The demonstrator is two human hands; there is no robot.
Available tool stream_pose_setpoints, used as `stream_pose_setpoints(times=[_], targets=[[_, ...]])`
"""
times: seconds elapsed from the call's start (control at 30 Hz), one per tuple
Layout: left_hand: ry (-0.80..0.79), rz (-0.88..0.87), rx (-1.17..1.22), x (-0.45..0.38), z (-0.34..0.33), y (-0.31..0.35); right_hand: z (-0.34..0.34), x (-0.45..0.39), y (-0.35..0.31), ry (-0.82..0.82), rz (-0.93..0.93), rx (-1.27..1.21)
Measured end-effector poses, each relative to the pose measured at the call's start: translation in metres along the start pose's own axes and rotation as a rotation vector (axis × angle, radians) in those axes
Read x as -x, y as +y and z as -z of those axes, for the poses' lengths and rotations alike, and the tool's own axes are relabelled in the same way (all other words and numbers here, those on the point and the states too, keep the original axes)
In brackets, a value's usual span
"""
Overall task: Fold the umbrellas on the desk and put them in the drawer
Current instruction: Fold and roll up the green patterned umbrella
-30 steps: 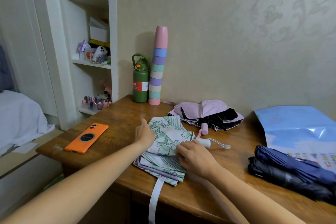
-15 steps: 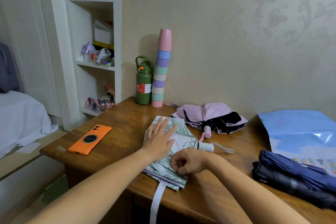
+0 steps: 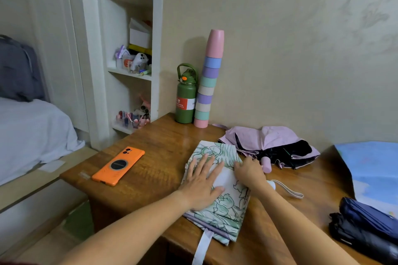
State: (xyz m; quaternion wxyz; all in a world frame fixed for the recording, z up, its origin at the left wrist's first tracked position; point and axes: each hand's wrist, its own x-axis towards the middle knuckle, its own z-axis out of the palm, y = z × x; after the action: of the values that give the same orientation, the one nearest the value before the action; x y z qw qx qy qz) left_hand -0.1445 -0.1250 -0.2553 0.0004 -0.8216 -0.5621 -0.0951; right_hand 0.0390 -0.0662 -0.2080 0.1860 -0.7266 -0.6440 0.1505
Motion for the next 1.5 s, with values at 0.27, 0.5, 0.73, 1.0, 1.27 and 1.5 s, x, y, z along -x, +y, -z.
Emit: stream_pose_setpoints(times=[0.27,0.5,0.73,1.0,1.27,1.5], targets=[[-0.032,-0.012,0.018,0.001,0.000,-0.001,0.020,-0.021,-0.024,-0.057,0.106,-0.185],[-0.023,-0.015,0.027,0.001,0.000,-0.001,0.014,-0.025,-0.020,-0.117,0.254,-0.498],[0.028,0.023,0.225,0.006,0.014,0.001,0.045,0.011,-0.003,-0.176,0.452,-0.871],[0.373,0.566,1.183,0.011,0.065,0.007,0.044,0.045,0.022,-0.427,0.617,-0.593],[0.160,0.817,1.090,-0.016,0.088,-0.025,0.038,0.059,0.028,-0.479,0.691,-0.427],[0.349,0.370,0.334,-0.005,0.080,-0.001,0.038,0.063,0.023,-0.548,0.711,-0.179]])
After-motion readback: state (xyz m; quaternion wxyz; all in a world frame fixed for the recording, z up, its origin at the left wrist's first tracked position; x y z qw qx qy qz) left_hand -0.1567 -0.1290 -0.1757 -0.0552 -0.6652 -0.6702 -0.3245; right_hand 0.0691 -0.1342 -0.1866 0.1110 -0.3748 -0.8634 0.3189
